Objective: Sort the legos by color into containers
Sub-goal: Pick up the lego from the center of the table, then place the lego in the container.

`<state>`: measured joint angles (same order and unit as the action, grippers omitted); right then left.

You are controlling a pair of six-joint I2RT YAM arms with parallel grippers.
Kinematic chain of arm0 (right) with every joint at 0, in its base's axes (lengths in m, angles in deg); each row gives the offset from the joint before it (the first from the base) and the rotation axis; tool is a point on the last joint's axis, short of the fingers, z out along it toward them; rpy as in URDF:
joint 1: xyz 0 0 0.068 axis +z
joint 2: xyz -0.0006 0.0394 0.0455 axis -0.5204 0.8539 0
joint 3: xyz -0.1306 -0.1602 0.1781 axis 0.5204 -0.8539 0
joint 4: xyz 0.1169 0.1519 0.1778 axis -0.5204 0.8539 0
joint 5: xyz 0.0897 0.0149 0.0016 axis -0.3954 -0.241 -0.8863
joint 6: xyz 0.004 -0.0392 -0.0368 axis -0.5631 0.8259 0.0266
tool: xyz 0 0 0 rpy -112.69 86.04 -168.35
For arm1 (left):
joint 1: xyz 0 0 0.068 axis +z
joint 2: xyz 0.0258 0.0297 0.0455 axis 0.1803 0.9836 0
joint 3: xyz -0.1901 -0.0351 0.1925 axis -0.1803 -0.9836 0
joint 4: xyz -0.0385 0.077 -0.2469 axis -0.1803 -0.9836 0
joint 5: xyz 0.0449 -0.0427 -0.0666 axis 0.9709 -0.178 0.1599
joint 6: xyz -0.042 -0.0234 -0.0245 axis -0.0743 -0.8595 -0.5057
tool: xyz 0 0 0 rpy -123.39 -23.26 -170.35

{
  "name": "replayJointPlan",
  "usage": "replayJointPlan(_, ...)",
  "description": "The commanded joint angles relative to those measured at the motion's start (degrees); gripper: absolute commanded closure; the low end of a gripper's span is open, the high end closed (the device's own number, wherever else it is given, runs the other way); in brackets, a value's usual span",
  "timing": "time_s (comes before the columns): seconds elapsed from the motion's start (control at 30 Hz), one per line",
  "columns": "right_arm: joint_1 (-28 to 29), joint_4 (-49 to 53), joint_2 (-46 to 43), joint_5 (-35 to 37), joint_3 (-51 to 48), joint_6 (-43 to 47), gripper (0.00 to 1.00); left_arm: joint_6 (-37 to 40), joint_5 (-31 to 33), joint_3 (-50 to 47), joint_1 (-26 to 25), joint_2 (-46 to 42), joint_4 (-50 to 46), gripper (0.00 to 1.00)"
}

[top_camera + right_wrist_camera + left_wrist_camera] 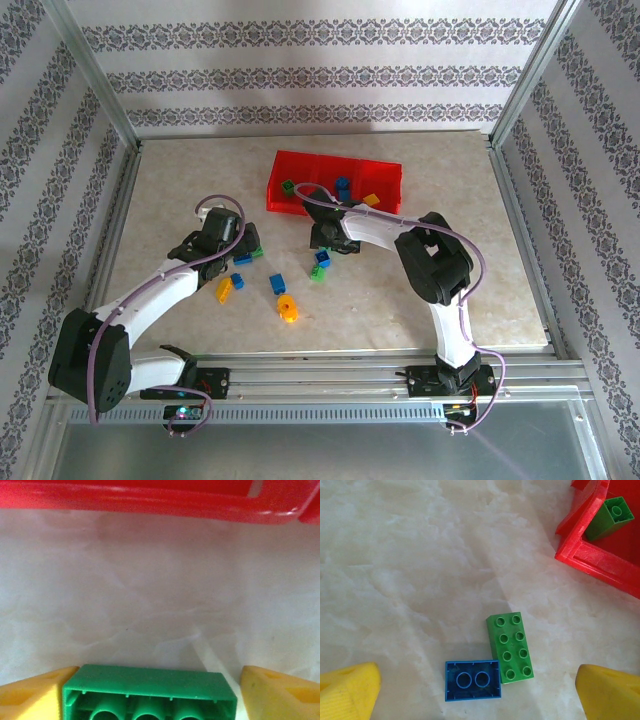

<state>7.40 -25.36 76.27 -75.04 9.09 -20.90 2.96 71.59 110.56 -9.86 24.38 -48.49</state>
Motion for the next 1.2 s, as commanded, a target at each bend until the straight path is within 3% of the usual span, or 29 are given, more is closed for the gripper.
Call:
replayJointPlan(0.0,0.38,1.40,1.19,0.51,0.56,0.05,0.26,-0.11,-0.19,-0.55,0.67,0.09,0.51,0.00)
replayJointPlan(0.33,1.40,1.94,-1.29,2.80,1.16,2.04,0.43,0.23,-0.36,0.23,0.67,0.35,0.51,0.00)
replayJointPlan(0.73,2.50,0.03,-3.76,7.17,9.86,13.66,0.44,0.33,-0.54,0.53,0.65,0.31,0.42,0.00)
replayJointPlan(1.17,1.80,-3.68,8.82,10.86,30.43,29.78,0.44,0.33,-0.93,0.82,0.66,0.18,0.07,0.00)
